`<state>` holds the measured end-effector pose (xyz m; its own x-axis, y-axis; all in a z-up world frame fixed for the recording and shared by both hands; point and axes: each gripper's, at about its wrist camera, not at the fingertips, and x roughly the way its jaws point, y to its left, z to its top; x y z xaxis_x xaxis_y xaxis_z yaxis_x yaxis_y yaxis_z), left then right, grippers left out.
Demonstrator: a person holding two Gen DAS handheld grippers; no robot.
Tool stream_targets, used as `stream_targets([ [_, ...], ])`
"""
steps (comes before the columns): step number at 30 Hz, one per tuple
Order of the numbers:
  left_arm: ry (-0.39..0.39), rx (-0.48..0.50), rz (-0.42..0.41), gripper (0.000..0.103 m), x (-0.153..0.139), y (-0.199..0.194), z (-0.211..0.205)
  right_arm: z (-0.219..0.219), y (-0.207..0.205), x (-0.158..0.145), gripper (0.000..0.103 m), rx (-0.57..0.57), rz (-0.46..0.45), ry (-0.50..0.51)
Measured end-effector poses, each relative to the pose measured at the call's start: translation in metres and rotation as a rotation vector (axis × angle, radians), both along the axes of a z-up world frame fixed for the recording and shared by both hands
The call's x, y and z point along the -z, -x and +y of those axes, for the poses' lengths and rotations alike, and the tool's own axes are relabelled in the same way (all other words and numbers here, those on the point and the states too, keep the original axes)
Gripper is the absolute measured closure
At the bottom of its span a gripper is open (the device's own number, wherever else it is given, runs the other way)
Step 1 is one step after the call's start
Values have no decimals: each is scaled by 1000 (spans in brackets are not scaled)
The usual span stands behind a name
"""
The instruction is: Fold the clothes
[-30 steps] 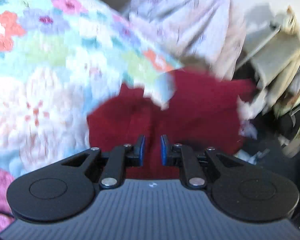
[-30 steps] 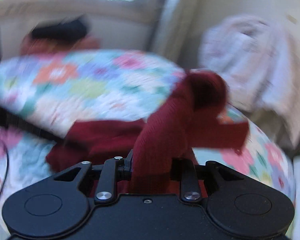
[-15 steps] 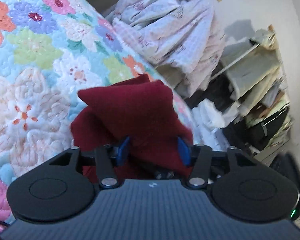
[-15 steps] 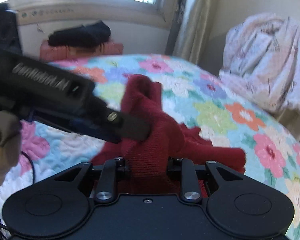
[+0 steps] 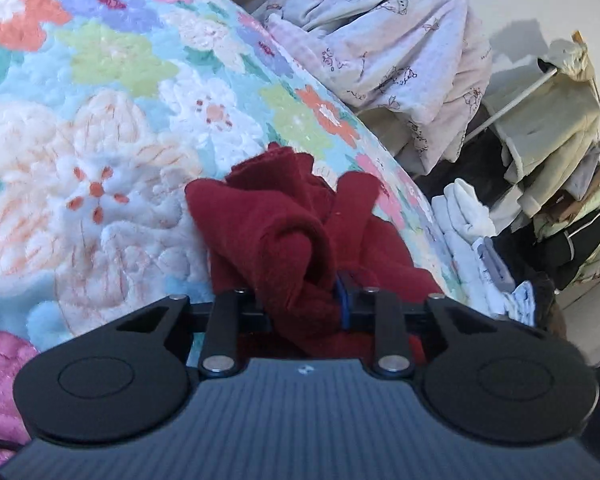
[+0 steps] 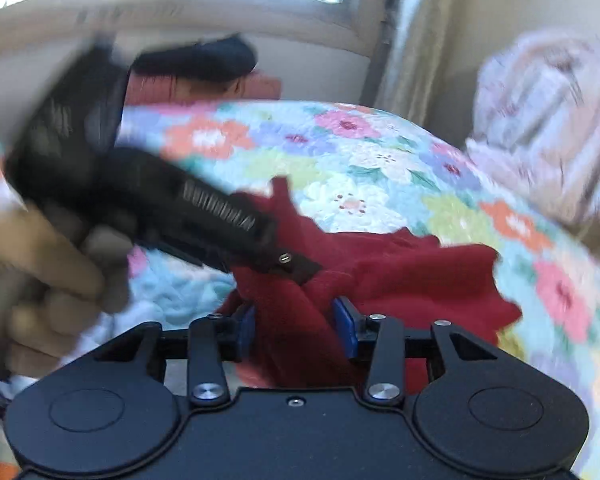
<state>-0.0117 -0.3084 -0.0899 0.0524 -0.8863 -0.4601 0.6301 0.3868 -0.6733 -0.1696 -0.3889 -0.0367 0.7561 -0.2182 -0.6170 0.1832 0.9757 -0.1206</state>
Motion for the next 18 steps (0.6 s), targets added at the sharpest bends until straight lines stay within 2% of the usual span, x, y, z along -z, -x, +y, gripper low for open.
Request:
stream_targets([
  [2, -20, 8, -79, 78, -8, 6, -2, -14, 21, -18, 53, 65, -48, -97],
  [4, -4, 21, -112, 78, -14, 11, -3, -33, 39, -27, 52, 161, -87, -175],
  [8, 72, 61, -140, 78, -26, 17, -2, -67, 58, -16, 52, 291, -90, -241],
  [12, 70, 75, -192, 78, -31, 20, -2, -69, 57, 8, 50, 263, -103, -296],
  [14, -13, 54, -188, 78, -38, 19, -6, -56, 53, 16, 50, 217, -103, -262],
  [17, -33, 69, -289, 78, -57, 28, -9, -50, 52, 23, 50, 173, -125, -290],
  [18, -32, 72, -312, 78, -62, 31, -9, -47, 51, 22, 50, 159, -123, -268],
])
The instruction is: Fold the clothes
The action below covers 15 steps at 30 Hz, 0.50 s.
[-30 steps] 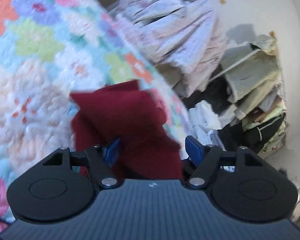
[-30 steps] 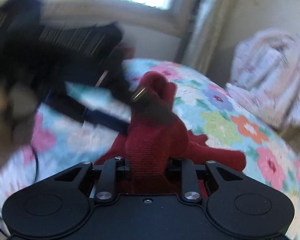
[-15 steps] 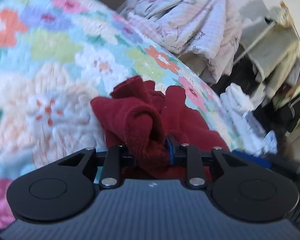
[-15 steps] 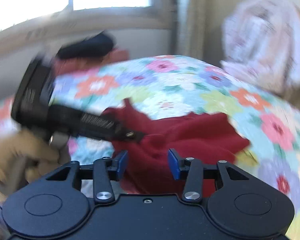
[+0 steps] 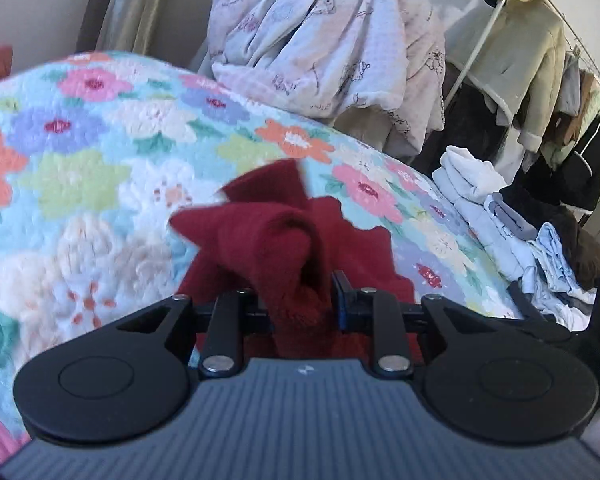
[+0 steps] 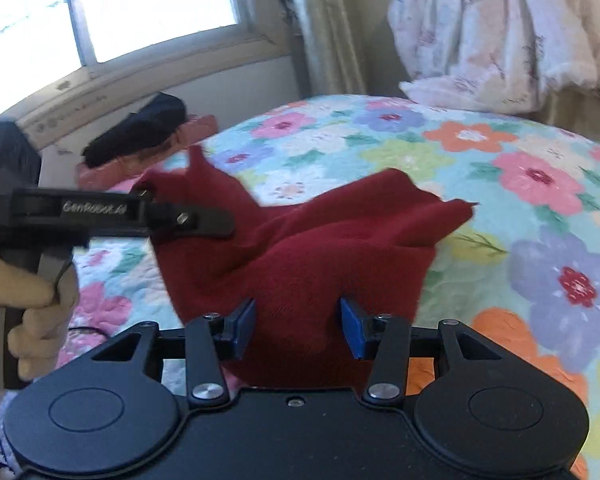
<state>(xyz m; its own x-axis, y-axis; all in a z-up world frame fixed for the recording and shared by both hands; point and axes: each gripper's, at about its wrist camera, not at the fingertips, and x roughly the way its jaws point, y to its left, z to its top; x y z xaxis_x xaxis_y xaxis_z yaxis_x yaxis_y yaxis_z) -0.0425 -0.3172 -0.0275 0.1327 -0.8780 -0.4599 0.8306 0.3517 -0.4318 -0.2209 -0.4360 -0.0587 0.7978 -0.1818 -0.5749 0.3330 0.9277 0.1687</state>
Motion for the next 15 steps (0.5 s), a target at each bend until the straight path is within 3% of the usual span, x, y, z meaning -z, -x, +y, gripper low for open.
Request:
stream_targets([
  [2, 8, -3, -4, 78, -7, 2, 3, 6, -2, -2, 50, -5, 22, 59],
  [4, -11, -19, -65, 78, -16, 8, 8, 8, -4, -2, 50, 12, 37, 77],
  [7, -56, -61, -238, 73, -33, 26, 12, 10, -5, -5, 49, 10, 45, 90],
  [9, -39, -77, -326, 72, -42, 39, 9, 13, -8, -6, 49, 2, 64, 115],
  [13, 49, 9, -336, 72, -50, 52, 7, 15, -13, -9, 49, 1, 92, 131],
  [15, 67, 85, -301, 72, -44, 55, 2, 16, -15, -7, 48, -4, 90, 130],
])
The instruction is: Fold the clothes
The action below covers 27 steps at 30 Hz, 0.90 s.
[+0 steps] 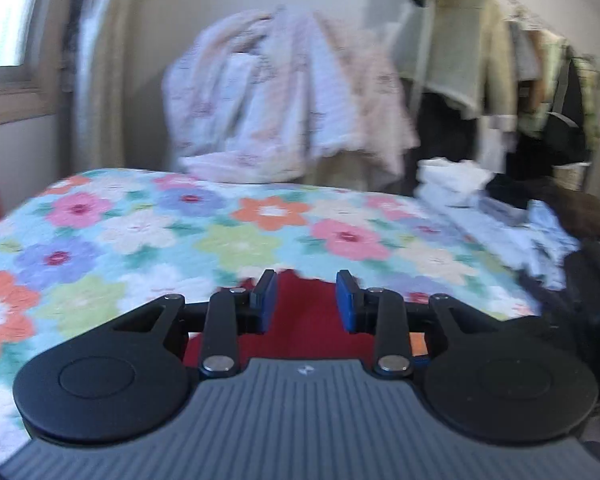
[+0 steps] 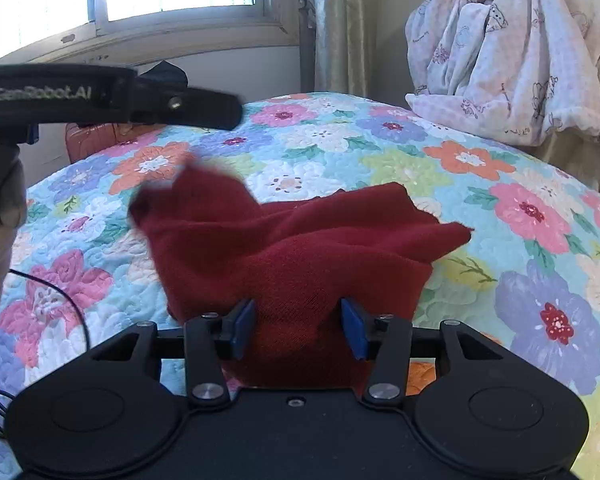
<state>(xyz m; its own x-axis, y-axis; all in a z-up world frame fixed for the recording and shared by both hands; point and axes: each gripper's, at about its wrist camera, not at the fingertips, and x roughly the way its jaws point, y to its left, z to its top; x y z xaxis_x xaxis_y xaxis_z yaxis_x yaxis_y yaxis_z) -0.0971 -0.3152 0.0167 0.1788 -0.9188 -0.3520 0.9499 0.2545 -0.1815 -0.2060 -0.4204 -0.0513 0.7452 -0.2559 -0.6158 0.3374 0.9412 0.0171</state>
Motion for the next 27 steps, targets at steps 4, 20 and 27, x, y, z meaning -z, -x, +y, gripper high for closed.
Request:
stream_targets([
  [4, -226, -44, 176, 76, 45, -17, -19, 6, 0, 4, 46, -8, -13, 26],
  [20, -301, -141, 188, 80, 79, -23, -11, -38, -27, -33, 48, -3, -75, 15],
  [27, -193, -89, 272, 80, 72, -40, -2, -119, -97, -42, 41, -21, 74, -459],
])
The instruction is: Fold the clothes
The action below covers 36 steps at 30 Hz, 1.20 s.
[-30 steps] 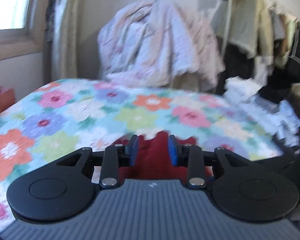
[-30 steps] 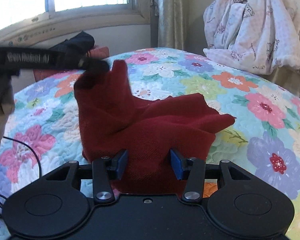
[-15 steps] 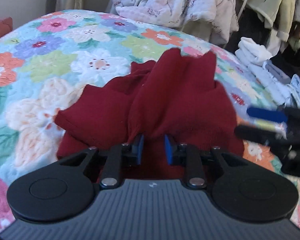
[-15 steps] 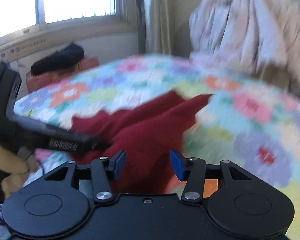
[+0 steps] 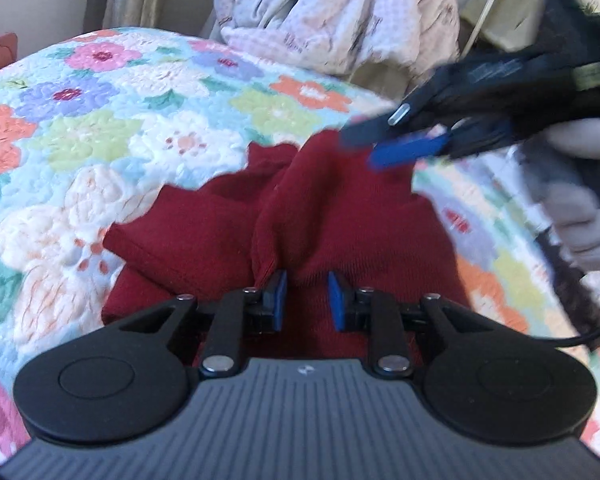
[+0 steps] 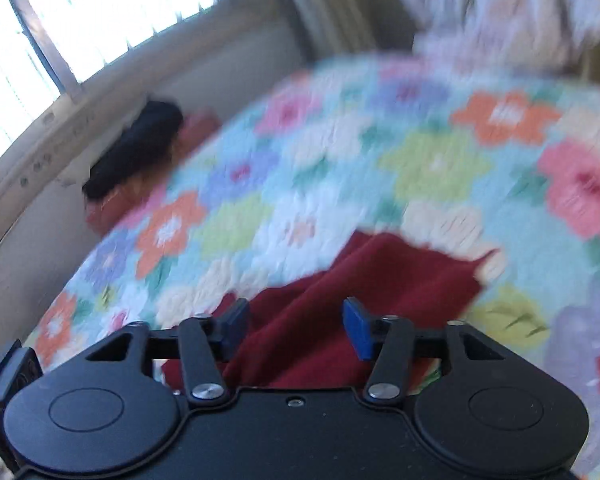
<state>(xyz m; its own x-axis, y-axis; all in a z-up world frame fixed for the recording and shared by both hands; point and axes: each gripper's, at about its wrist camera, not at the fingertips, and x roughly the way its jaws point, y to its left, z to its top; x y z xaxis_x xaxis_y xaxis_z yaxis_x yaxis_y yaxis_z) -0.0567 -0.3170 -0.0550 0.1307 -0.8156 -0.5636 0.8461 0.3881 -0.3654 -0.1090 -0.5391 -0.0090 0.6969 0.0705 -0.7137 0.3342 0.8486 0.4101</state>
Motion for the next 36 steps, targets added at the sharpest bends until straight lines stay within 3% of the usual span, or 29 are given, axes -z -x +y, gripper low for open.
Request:
stream_targets([
  [5, 10, 17, -18, 80, -3, -3, -3, -8, -47, 44, 39, -39, 225, -46],
  [6, 11, 12, -10, 80, -1, -3, -3, -8, -51, 53, 43, -39, 229, -39],
  [7, 12, 6, -3, 80, 0, -4, -3, -9, -54, 60, 68, -38, 228, -27],
  [8, 12, 0, 4, 80, 2, -5, -3, -8, -55, 61, 83, -36, 204, 10],
  [10, 21, -6, 15, 80, 3, -7, -2, -7, -52, 57, 97, -27, 130, 43],
  [16, 13, -37, 25, 80, -1, -9, 2, -6, -37, 37, 97, -49, -65, 28],
  [18, -20, -59, 45, 79, -6, -10, 6, -11, -15, 23, 94, -19, -162, 13],
  [19, -56, -63, 72, 79, -10, -11, 9, -13, 1, 17, 87, 41, -178, 9],
  [20, -79, -61, 100, 72, -14, -12, 13, -14, 16, 13, 78, 121, -155, 18],
  [21, -65, -48, 120, 59, -19, -12, 21, -14, 32, 9, 53, 202, -133, 26],
  [22, -46, -37, 139, 53, -24, -13, 28, -14, 48, 6, 38, 272, -114, 33],
  [23, -20, -34, 152, 45, -28, -14, 36, -11, 66, 8, 38, 294, -115, 29],
  [25, -28, -64, 153, 44, -30, -18, 45, -7, 93, 17, 38, 308, -106, -17],
  [28, -47, -109, 167, 37, -26, -29, 52, -2, 119, 40, 38, 316, -109, -165],
  [31, -163, -117, 211, 34, -7, -36, 46, 7, 130, 64, 37, 321, -113, -263],
  [33, -196, -110, 209, 32, 4, -35, 44, 12, 130, 77, 24, 349, -102, -288],
  [36, -170, -151, 355, 28, 31, -46, 41, 9, 129, 92, 18, 362, -131, -344],
])
